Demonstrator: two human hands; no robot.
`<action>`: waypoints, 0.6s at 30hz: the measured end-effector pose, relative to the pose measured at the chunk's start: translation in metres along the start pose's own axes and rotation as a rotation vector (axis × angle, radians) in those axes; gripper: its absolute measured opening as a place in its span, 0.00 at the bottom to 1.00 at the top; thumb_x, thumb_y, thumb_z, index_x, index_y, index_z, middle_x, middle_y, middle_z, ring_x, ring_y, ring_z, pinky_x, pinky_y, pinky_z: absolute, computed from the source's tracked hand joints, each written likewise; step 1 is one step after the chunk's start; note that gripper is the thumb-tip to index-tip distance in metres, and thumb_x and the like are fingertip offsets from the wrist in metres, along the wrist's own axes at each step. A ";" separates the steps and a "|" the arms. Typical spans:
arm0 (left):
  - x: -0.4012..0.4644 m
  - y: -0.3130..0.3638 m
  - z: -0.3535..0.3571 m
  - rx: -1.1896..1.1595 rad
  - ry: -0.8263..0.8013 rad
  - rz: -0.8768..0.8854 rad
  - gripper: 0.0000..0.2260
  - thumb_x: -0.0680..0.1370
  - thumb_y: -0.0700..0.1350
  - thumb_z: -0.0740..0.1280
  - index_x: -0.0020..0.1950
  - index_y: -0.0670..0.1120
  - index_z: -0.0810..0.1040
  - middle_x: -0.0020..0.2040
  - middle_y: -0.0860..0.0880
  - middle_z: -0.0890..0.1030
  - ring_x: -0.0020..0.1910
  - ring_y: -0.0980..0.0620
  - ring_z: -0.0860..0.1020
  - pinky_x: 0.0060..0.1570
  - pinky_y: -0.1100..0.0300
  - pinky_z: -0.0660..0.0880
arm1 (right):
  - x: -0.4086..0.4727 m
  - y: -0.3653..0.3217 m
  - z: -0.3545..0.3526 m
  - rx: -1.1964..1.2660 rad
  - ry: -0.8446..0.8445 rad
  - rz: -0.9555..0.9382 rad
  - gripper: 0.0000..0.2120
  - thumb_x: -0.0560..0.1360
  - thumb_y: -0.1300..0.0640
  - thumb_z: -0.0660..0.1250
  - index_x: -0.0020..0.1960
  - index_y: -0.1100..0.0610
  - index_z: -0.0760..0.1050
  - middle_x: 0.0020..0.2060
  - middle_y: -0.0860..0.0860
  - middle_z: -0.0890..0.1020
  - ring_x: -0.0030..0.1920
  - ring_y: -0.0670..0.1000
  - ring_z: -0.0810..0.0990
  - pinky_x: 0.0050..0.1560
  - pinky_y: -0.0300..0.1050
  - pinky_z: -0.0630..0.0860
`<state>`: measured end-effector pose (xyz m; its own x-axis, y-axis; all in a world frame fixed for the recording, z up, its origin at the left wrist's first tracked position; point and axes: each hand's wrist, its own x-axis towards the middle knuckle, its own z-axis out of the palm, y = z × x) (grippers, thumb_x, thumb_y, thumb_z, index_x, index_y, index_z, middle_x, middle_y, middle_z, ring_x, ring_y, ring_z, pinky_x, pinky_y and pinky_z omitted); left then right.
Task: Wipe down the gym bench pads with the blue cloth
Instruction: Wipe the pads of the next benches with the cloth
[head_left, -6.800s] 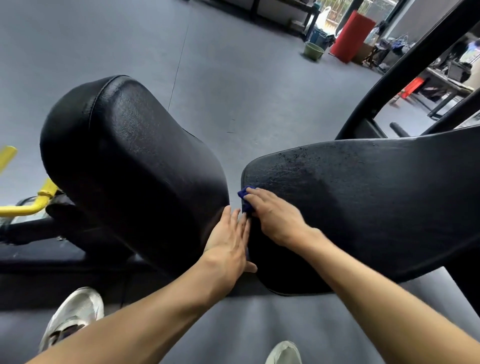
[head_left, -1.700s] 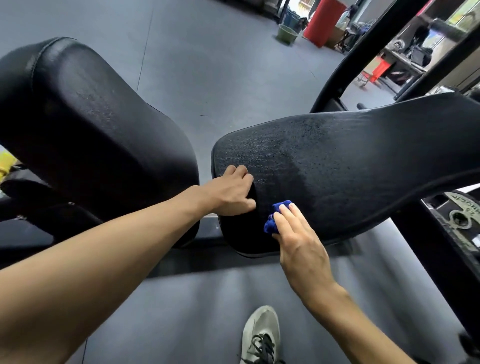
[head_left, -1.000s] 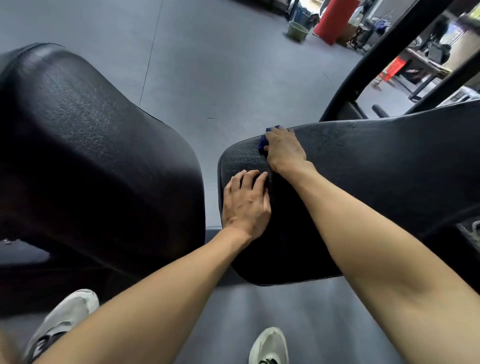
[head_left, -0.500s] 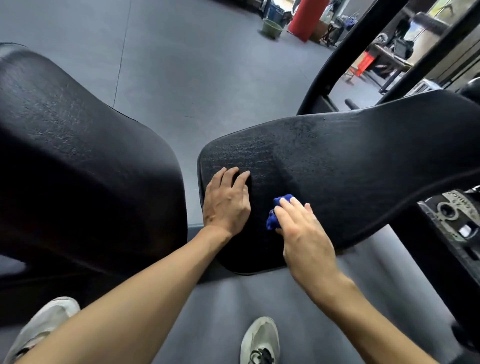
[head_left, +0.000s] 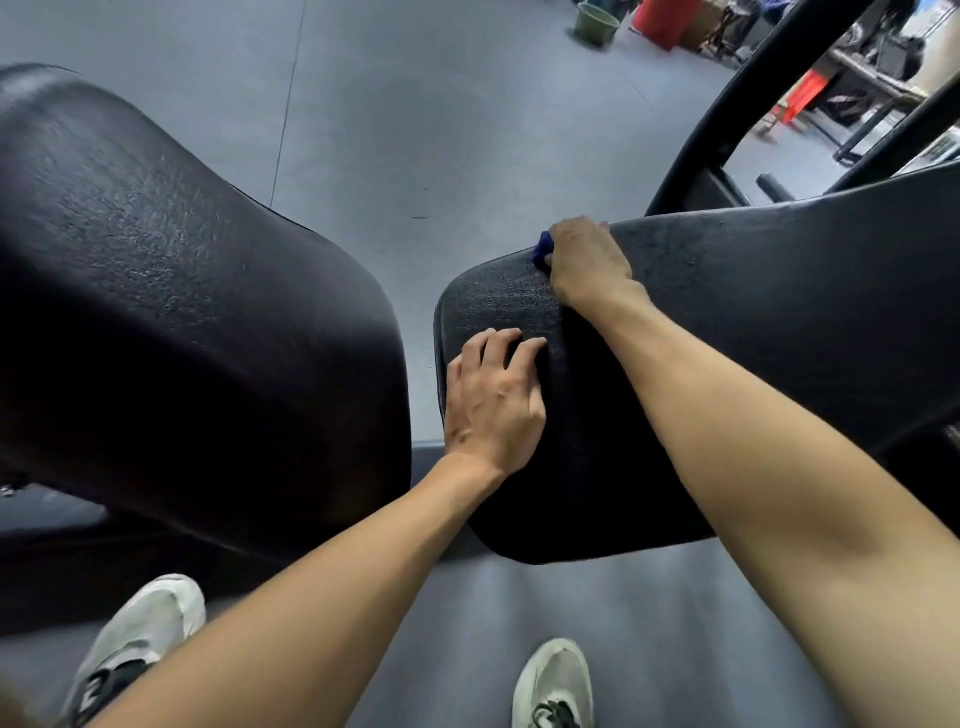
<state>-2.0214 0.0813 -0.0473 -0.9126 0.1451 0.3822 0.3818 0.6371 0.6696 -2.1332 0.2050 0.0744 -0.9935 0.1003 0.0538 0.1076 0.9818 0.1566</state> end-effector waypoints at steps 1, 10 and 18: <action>0.000 0.000 0.000 -0.004 -0.003 -0.001 0.18 0.80 0.48 0.58 0.67 0.53 0.79 0.68 0.51 0.76 0.71 0.47 0.69 0.67 0.50 0.66 | -0.009 0.001 0.000 -0.012 0.011 -0.018 0.12 0.79 0.62 0.62 0.56 0.55 0.82 0.57 0.55 0.81 0.61 0.58 0.74 0.66 0.53 0.69; -0.004 0.000 -0.002 -0.059 -0.052 0.002 0.21 0.79 0.44 0.57 0.70 0.50 0.79 0.70 0.47 0.76 0.73 0.44 0.69 0.70 0.46 0.68 | -0.217 0.009 0.034 0.131 0.150 -0.007 0.19 0.75 0.66 0.70 0.65 0.61 0.76 0.70 0.57 0.76 0.74 0.59 0.70 0.76 0.57 0.61; -0.028 -0.008 -0.007 -0.087 -0.004 0.015 0.20 0.81 0.44 0.56 0.70 0.45 0.78 0.70 0.44 0.77 0.72 0.42 0.71 0.73 0.46 0.68 | -0.278 -0.011 0.048 0.145 0.247 0.039 0.19 0.76 0.67 0.70 0.66 0.63 0.76 0.70 0.57 0.76 0.75 0.58 0.69 0.72 0.54 0.70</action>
<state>-1.9980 0.0670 -0.0586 -0.9074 0.1575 0.3898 0.4063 0.5665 0.7169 -1.8601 0.1741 0.0102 -0.9476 0.1132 0.2986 0.1211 0.9926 0.0080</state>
